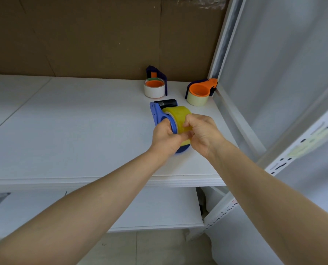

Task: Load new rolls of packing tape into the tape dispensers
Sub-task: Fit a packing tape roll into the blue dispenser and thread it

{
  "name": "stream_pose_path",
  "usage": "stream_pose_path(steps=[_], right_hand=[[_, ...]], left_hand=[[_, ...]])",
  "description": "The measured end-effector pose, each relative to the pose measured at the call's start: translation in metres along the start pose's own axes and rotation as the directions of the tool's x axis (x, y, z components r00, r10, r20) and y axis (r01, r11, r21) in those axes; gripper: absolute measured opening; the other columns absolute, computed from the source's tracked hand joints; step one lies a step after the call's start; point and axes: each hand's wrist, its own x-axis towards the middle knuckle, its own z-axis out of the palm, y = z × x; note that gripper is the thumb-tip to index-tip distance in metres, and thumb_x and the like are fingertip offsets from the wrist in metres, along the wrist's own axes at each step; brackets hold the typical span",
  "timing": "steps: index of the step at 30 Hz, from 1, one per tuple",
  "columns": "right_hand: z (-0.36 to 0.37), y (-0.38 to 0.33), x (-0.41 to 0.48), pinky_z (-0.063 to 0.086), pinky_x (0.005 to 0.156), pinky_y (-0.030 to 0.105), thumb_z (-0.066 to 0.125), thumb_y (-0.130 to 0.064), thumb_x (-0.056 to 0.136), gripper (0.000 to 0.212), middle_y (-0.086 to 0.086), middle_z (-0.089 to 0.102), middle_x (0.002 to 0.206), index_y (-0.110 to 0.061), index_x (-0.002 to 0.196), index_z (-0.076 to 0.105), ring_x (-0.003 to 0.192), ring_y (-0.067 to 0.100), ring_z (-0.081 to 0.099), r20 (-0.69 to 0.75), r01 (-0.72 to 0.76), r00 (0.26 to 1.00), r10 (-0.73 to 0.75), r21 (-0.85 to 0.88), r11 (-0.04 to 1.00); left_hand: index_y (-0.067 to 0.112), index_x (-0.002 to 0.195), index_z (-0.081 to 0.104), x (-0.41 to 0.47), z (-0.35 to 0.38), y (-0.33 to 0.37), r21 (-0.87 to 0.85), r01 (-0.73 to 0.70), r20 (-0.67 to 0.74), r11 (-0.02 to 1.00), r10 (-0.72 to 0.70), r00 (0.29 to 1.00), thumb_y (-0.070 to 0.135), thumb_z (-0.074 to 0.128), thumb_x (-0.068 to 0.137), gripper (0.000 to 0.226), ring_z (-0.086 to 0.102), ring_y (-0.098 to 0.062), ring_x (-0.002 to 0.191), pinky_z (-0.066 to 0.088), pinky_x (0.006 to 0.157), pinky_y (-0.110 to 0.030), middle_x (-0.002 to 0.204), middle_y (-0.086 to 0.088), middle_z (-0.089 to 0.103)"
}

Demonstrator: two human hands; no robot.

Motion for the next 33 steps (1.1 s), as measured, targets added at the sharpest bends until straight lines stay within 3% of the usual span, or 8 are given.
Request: stream_pose_path(steps=[4,10,17,20,24,28,33], right_hand=[[-0.001,0.000,-0.001,0.041,0.051,0.025,0.041,0.013,0.074,0.036,-0.001,0.045,0.041,-0.010,0.047,0.042,0.050,0.016,0.045,0.002,0.011,1.000,-0.011,-0.007,1.000],[0.001,0.003,0.002,0.043,0.049,0.023,0.043,0.013,0.072,0.024,-0.001,0.049,0.043,-0.008,0.060,0.044,0.052,0.017,0.049,-0.006,0.002,1.000,-0.002,-0.027,1.000],[-0.002,0.009,0.004,0.046,0.050,0.022,0.043,0.013,0.073,0.021,0.008,0.051,0.067,-0.005,0.082,0.047,0.060,0.018,0.054,-0.013,0.000,1.000,-0.001,-0.032,0.999],[-0.009,0.006,0.004,0.047,0.066,0.029,0.049,0.004,0.068,0.021,0.012,0.052,0.077,-0.006,0.087,0.051,0.074,0.024,0.055,0.073,-0.043,0.996,0.040,0.039,0.998],[-0.012,-0.006,-0.001,0.050,0.083,0.043,0.057,0.000,0.078,0.015,0.017,0.060,0.085,0.000,0.093,0.061,0.083,0.027,0.058,0.094,-0.001,0.995,0.019,-0.191,0.982],[-0.015,-0.014,-0.002,0.054,0.084,0.045,0.057,0.004,0.083,0.017,0.016,0.064,0.087,0.001,0.098,0.064,0.079,0.024,0.061,0.094,0.047,0.995,-0.018,-0.312,0.949],[-0.016,-0.016,-0.001,0.056,0.080,0.040,0.057,0.001,0.085,0.011,0.012,0.066,0.085,-0.007,0.085,0.065,0.077,0.022,0.063,0.087,0.064,0.996,-0.033,-0.385,0.921]], left_hand=[[0.007,0.110,0.062,-0.001,-0.001,-0.001,-0.016,0.006,0.000,1.000,-0.006,1.000,-0.003,0.074,0.072,0.041,0.067,-0.025,0.096,0.054,0.090,-0.042,0.102,-0.011,0.070],[0.010,0.107,0.063,-0.002,-0.002,0.001,-0.043,0.007,0.012,0.999,-0.006,1.000,-0.005,0.072,0.072,0.040,0.067,-0.024,0.095,0.055,0.087,-0.037,0.098,-0.007,0.070],[0.009,0.106,0.063,-0.002,-0.003,0.001,-0.047,0.005,0.030,0.999,-0.003,1.000,-0.008,0.071,0.072,0.039,0.067,-0.020,0.088,0.056,0.079,-0.028,0.091,-0.003,0.069],[0.009,0.109,0.063,-0.002,-0.004,0.001,-0.052,0.003,0.044,0.999,0.000,0.999,-0.003,0.075,0.072,0.041,0.068,-0.023,0.094,0.056,0.082,-0.033,0.099,-0.007,0.071],[0.011,0.109,0.063,-0.001,-0.005,0.002,-0.045,0.002,0.066,0.999,0.001,0.998,0.000,0.076,0.073,0.040,0.067,-0.024,0.096,0.056,0.085,-0.035,0.101,-0.007,0.070],[0.014,0.109,0.062,0.001,-0.006,0.003,-0.069,0.006,0.087,0.998,0.000,0.996,-0.003,0.073,0.075,0.039,0.066,-0.023,0.096,0.056,0.083,-0.033,0.101,-0.005,0.069],[0.013,0.112,0.062,0.003,-0.004,0.002,-0.071,0.010,0.078,0.997,-0.004,0.997,-0.002,0.074,0.075,0.041,0.066,-0.025,0.100,0.055,0.087,-0.036,0.105,-0.008,0.069]])
